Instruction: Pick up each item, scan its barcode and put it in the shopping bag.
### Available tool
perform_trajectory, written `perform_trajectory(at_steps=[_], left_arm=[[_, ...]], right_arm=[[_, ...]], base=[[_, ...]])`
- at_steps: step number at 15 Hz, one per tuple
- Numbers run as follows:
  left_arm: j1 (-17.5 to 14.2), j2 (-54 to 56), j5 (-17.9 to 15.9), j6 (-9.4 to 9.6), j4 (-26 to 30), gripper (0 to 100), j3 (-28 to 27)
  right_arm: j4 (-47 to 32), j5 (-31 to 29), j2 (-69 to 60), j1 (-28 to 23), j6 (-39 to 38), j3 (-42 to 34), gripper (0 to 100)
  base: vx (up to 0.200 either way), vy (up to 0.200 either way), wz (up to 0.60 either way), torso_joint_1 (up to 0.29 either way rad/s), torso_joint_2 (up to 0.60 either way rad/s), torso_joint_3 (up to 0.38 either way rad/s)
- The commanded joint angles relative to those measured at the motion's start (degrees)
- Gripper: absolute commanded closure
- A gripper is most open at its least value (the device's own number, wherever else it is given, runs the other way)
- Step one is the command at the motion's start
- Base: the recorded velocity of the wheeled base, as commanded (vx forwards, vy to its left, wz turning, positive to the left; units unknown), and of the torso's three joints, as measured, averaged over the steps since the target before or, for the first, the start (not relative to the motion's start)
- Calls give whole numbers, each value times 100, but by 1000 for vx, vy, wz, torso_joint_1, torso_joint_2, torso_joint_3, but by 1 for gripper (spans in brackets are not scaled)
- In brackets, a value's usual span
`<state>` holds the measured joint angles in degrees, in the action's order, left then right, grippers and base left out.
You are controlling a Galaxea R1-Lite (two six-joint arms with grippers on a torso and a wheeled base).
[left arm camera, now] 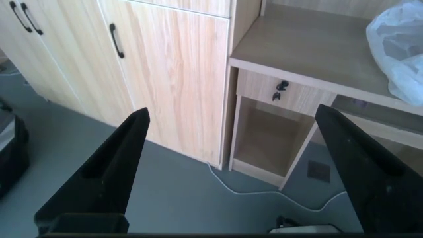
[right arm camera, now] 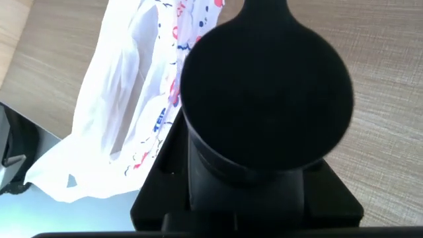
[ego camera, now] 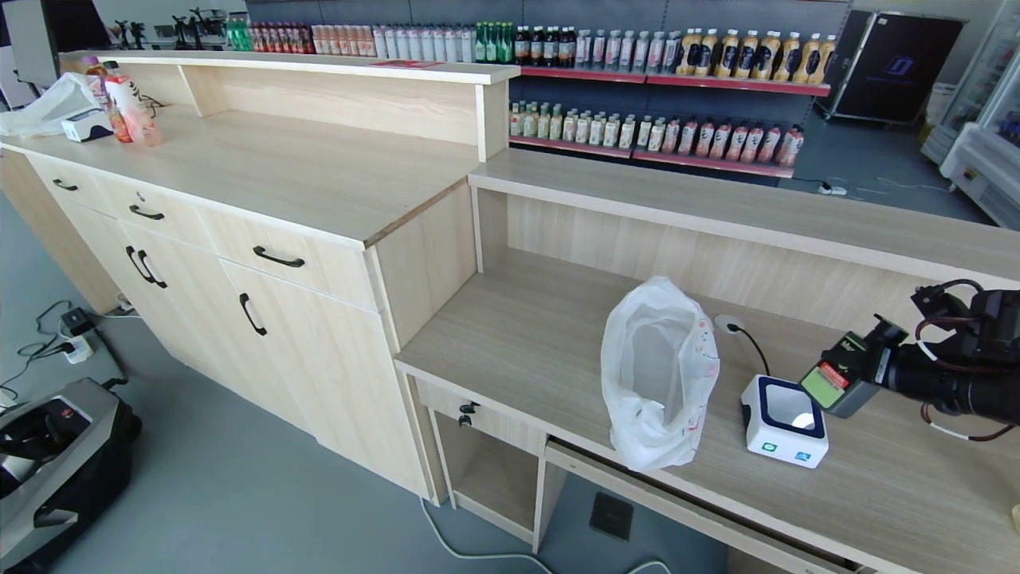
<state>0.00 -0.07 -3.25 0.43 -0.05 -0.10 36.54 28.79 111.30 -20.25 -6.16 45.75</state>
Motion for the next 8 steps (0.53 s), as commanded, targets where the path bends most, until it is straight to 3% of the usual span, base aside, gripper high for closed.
perform_trajectory(at_steps=[1, 8], left_arm=[[0, -1, 0, -8, -4, 0, 1], [0, -1, 0, -8, -4, 0, 1]], right_arm=[[12, 3, 129, 56, 18, 39, 100], [38, 153, 252, 56, 0, 127, 100]], base=[[0, 0, 0, 0, 0, 0], [0, 0, 0, 0, 0, 0]])
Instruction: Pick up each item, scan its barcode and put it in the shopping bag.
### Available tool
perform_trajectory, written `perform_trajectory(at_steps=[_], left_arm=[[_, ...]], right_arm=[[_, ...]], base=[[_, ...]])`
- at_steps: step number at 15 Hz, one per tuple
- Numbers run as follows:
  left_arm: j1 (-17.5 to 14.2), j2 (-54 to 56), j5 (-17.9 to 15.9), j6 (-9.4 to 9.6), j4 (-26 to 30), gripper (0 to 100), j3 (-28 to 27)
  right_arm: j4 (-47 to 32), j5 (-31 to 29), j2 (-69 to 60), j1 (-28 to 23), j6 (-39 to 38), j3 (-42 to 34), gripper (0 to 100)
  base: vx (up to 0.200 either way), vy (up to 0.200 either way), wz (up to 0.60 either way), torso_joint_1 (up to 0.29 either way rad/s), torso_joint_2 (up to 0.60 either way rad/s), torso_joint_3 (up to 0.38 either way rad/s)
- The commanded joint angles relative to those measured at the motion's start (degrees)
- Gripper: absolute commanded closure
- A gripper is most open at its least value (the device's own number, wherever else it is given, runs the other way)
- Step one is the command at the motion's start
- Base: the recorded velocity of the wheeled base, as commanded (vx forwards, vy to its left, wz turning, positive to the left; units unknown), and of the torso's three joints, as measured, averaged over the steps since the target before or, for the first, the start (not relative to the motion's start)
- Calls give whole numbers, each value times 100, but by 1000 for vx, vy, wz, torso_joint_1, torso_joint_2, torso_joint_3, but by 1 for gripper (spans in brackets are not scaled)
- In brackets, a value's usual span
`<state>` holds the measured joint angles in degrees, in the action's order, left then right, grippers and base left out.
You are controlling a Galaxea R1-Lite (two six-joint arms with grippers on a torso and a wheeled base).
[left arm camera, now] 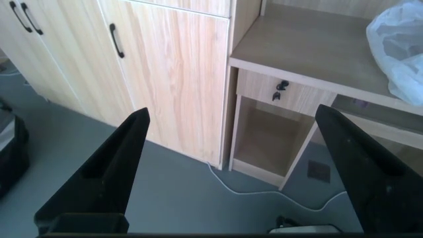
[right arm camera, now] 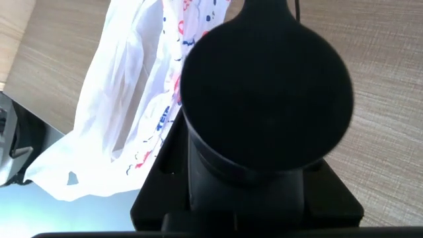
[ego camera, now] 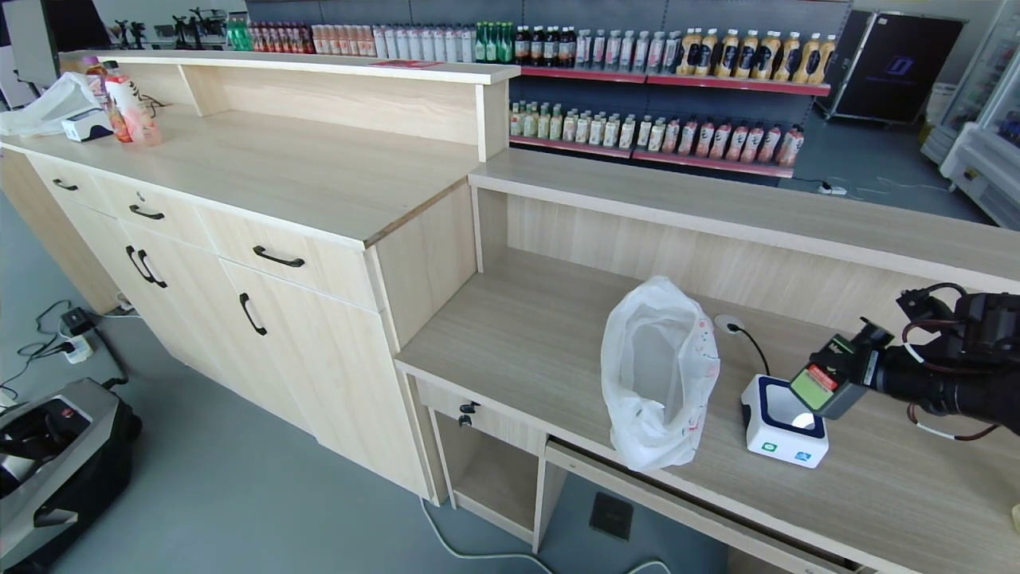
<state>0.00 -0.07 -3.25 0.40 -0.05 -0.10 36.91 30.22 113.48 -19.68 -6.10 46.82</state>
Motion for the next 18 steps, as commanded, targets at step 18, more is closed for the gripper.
perform_trajectory(at_steps=[18], left_arm=[[0, -1, 0, -5, 5, 0, 1]], right_arm=[[-9, 72, 491, 280, -67, 442, 100]], base=[[0, 0, 0, 0, 0, 0]])
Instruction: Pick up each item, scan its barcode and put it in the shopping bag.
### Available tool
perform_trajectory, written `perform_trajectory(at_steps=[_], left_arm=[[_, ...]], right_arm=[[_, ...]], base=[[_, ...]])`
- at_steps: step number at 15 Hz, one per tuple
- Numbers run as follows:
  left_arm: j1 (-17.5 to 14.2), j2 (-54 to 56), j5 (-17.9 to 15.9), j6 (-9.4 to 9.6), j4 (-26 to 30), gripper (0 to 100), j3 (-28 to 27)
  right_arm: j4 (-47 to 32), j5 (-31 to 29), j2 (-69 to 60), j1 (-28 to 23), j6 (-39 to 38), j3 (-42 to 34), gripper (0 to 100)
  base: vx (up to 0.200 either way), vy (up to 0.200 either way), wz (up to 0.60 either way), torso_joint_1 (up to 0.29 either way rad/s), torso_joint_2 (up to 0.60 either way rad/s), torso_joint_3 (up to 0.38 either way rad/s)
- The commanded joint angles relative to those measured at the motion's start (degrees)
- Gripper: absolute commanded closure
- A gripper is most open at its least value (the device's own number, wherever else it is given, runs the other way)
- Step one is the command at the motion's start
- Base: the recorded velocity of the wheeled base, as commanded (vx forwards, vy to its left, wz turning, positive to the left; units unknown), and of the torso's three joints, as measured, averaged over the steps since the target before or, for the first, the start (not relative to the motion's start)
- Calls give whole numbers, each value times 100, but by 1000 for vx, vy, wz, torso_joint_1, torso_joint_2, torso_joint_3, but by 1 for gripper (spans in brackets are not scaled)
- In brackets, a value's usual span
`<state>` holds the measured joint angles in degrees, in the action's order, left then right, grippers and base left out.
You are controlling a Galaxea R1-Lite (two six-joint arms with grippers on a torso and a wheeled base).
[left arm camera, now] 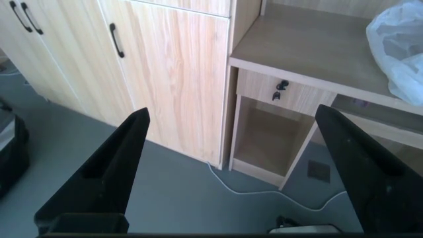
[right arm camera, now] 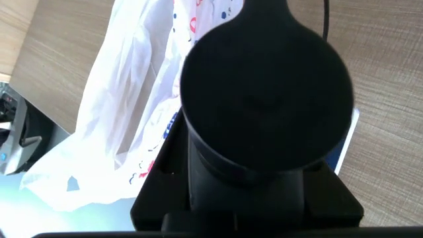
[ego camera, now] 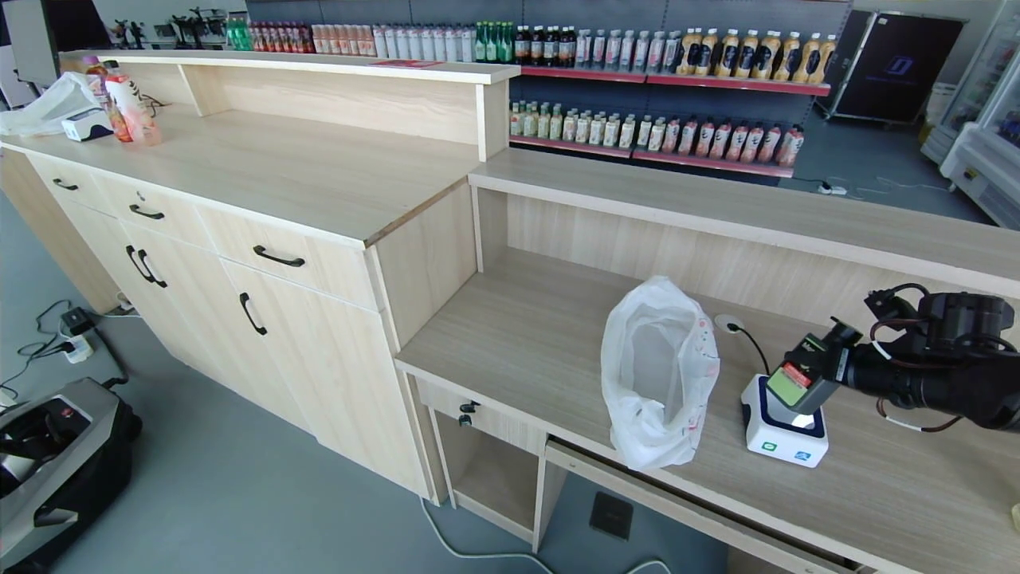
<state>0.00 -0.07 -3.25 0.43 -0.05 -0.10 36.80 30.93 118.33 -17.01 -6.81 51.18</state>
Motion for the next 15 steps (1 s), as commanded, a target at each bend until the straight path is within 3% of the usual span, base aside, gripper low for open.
perform_trajectory(at_steps=[1, 6, 8, 10, 11, 12, 13, 15], left_arm=[[0, -1, 0, 1, 5, 0, 1], [0, -1, 0, 1, 5, 0, 1], [0, -1, 0, -8, -4, 0, 1], [0, -1, 0, 1, -4, 0, 1], [0, -1, 0, 1, -4, 0, 1], [0, -1, 0, 1, -4, 0, 1], [0, -1, 0, 1, 5, 0, 1], [0, -1, 0, 1, 5, 0, 1]], right_arm=[[2, 10, 14, 13, -22, 24, 100], [2, -34, -162, 92, 13, 50, 100], [-15, -96, -1199, 373, 488, -442, 100], [2, -658, -2605, 145, 2536, -1892, 100], [-270, -1027, -3097, -347, 3503, -2279, 100], [-1017, -1115, -3519, -708, 4092, -2200, 100], [-1246, -1115, -3844, -980, 4303, -2191, 100], [-956, -1115, -4161, -1068, 4338, -2208, 100]], base=[[0, 0, 0, 0, 0, 0], [0, 0, 0, 0, 0, 0], [0, 0, 0, 0, 0, 0], [0, 0, 0, 0, 0, 0], [0, 0, 0, 0, 0, 0], [0, 0, 0, 0, 0, 0], [0, 0, 0, 0, 0, 0], [0, 0, 0, 0, 0, 0]])
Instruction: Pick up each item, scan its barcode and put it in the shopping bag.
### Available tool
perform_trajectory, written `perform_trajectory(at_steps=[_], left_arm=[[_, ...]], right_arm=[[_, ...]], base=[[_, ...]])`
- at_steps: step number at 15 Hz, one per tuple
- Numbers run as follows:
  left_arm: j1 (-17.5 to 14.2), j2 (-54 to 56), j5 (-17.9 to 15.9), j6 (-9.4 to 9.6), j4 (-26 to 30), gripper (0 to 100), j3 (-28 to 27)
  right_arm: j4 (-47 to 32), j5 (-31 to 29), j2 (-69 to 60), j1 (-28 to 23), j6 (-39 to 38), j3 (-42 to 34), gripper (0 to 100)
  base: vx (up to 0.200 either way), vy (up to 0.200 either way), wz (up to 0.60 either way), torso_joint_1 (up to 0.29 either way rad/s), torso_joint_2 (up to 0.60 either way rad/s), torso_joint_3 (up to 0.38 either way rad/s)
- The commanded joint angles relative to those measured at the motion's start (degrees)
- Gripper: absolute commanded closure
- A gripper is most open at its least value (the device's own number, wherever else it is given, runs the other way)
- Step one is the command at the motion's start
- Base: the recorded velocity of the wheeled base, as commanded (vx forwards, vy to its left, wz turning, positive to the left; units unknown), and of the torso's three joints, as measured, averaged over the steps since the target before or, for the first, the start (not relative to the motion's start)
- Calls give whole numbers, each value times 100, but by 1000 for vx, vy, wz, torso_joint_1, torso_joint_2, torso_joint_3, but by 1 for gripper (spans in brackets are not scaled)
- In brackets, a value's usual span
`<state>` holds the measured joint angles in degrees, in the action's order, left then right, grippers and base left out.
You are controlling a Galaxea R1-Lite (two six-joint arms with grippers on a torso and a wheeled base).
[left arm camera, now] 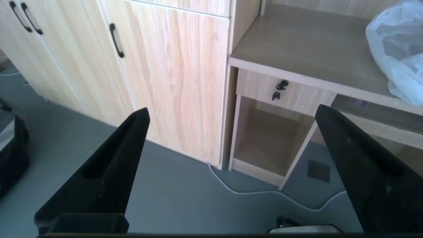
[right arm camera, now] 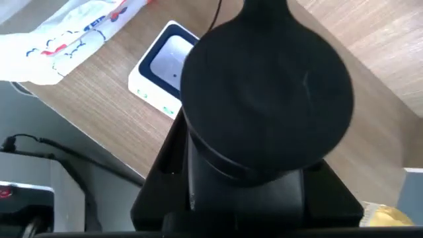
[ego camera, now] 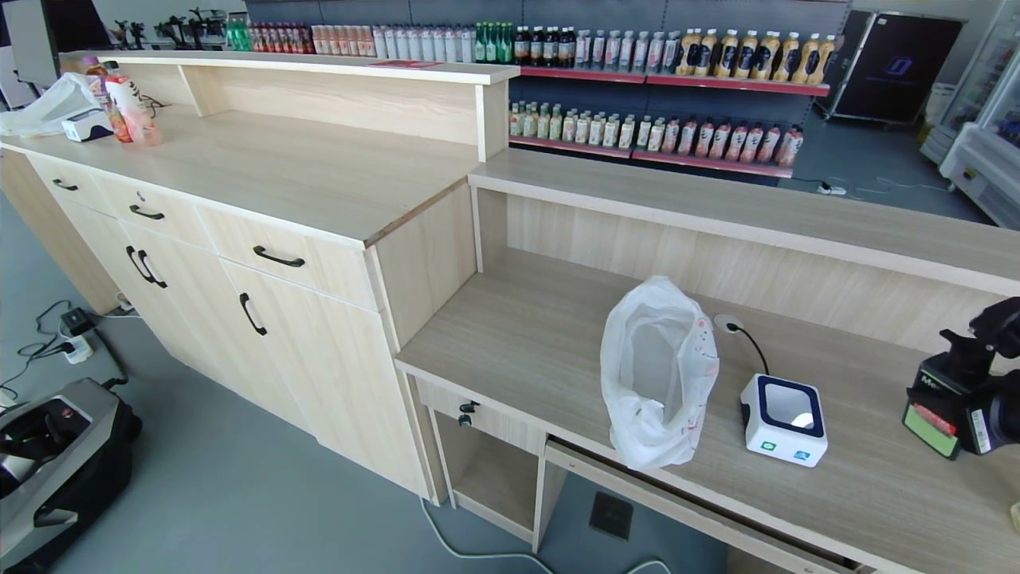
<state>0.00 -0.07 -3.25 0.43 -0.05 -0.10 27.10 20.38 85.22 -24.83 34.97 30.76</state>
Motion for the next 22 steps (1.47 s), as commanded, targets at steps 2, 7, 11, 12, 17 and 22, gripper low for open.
perform_trajectory(at_steps=[2, 7, 11, 12, 17, 22], left_arm=[[0, -1, 0, -8, 5, 0, 1], [0, -1, 0, 1, 5, 0, 1], [0, -1, 0, -8, -4, 0, 1], [0, -1, 0, 1, -4, 0, 1], [0, -1, 0, 1, -4, 0, 1], [0, -1, 0, -8, 5, 0, 1]], right_arm=[[718, -87, -902, -268, 308, -175, 100], [1342, -711, -788, 400, -325, -87, 100], [1588, -2188, 144, 1464, -1160, 334, 100], [1649, -2205, 794, 1534, -1608, 414, 100], [2247, -2205, 2692, 1244, -2047, 967, 100], [2476, -2196, 3571, 1270, -2091, 1240, 100]], base=[[0, 0, 0, 0, 0, 0], [0, 0, 480, 0, 0, 6], [0, 0, 450, 2, 4, -2], [0, 0, 0, 0, 0, 0], [0, 0, 0, 0, 0, 0], [0, 0, 0, 0, 0, 0]])
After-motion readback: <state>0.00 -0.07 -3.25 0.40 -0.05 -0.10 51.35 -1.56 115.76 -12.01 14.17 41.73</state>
